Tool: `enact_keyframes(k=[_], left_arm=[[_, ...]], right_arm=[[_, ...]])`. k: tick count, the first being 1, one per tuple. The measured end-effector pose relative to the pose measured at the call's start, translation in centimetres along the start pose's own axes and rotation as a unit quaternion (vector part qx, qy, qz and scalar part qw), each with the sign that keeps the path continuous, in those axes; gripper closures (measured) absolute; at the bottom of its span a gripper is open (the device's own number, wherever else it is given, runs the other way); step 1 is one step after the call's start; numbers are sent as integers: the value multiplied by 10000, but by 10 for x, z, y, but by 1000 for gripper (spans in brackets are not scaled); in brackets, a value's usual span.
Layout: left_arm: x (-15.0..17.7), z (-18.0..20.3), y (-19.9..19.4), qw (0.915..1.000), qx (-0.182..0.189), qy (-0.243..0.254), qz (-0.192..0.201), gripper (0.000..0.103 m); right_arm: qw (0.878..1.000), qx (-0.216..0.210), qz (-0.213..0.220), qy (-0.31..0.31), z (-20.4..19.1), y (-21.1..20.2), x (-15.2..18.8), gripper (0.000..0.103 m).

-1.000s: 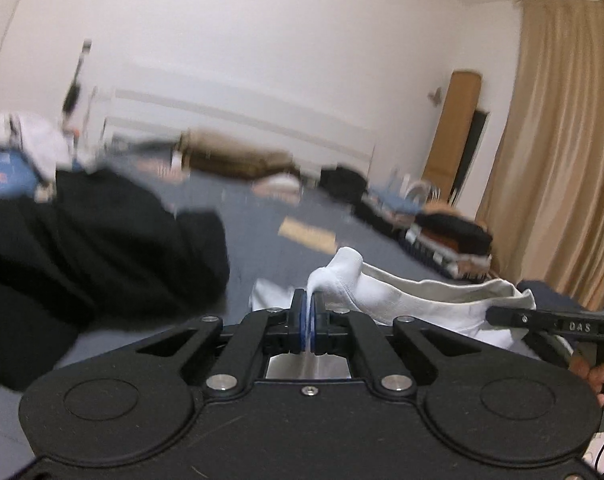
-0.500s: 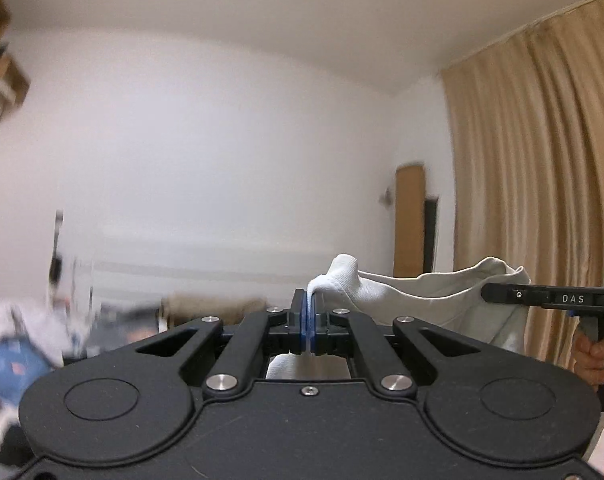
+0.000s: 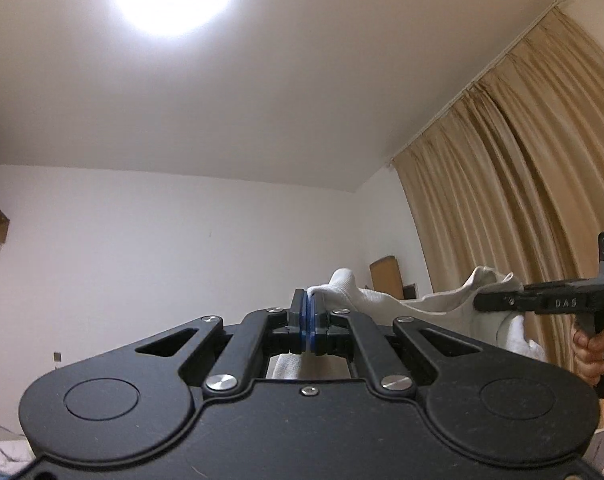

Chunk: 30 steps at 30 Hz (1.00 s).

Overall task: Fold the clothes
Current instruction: 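Lift the white shirt up by both shoulders with both tools and shake it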

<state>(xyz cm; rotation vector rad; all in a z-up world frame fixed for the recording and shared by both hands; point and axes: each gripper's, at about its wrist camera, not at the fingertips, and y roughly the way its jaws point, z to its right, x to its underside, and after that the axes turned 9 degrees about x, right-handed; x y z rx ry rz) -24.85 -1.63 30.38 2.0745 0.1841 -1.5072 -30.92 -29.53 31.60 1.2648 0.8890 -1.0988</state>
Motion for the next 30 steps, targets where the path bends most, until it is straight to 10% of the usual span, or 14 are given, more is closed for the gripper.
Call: enact_keyframes(k=[7,14,25,28,30], left_arm=[[49,-21,55,9976,-158,-319,-600,101],[166,-58,155,9827,-397,-720,-1659,101],[404,-112,259,9312,-803,-1320,-3303,101],[449,-126,258,9083,-933,-1654,-3728,85],[463,-142,215,9029,-939,-1770,-3804,56]], right_arm=[[9964,73,-819,188,16,50,41,94],[9802,342,-1927,288,38,157,146,94],[9426,750,-3209,531,67,267,373,94],[9316,788,-3502,573,62,283,421,86],[9200,870,-3782,543,58,288,443,66]])
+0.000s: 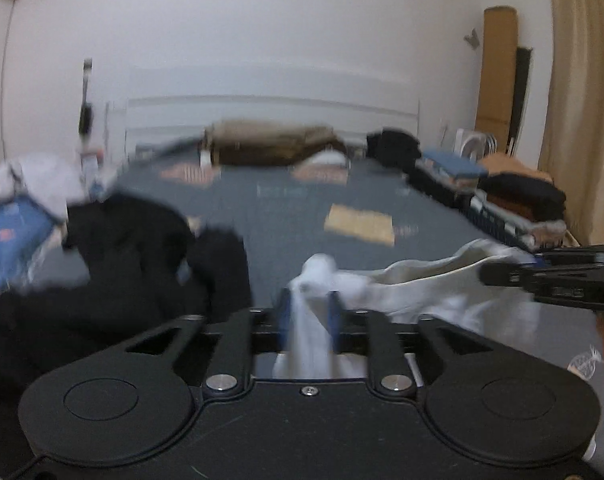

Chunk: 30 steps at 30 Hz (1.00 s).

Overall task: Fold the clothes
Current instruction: 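Lift the white shirt up by both shoulders with both tools and shake it, then lay the white shirt flat on the bed and open both tools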

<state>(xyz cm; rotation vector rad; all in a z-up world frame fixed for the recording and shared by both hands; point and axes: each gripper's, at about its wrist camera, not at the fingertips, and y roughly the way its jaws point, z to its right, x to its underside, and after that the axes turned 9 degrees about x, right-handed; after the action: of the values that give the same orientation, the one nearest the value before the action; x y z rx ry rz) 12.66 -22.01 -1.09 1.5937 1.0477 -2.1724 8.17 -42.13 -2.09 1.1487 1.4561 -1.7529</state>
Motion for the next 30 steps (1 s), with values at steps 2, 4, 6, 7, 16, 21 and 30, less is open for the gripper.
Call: enact_keyframes(k=[2,4,6,7,16,21,30], left_arm=[[23,-18,-28,10000,-13,-35,29,45],[38,-24,-45,9998,61,-195,-9,45],[49,-24,-60,9991,145,-389,-60,45],[53,-20,-68,9986,169,-486,-79,45],[110,11,-115,9916,458,-1157,-352,43],[139,32,-143,9894,504,-1290,-439,42],[209,28,-194,9741,144,-2081,-875,39]], right_arm=[[9997,51,-239,20,-2,4,13,59],[9994,-5,-212,264,4,-10,24,54],[9977,-37,-228,633,12,-32,36,45],[9962,-89,-241,834,18,-41,44,44],[9799,-141,-858,1795,33,-125,129,39],[9698,71,-1102,2175,39,-163,173,38],[9554,39,-1642,2455,31,-189,235,38]])
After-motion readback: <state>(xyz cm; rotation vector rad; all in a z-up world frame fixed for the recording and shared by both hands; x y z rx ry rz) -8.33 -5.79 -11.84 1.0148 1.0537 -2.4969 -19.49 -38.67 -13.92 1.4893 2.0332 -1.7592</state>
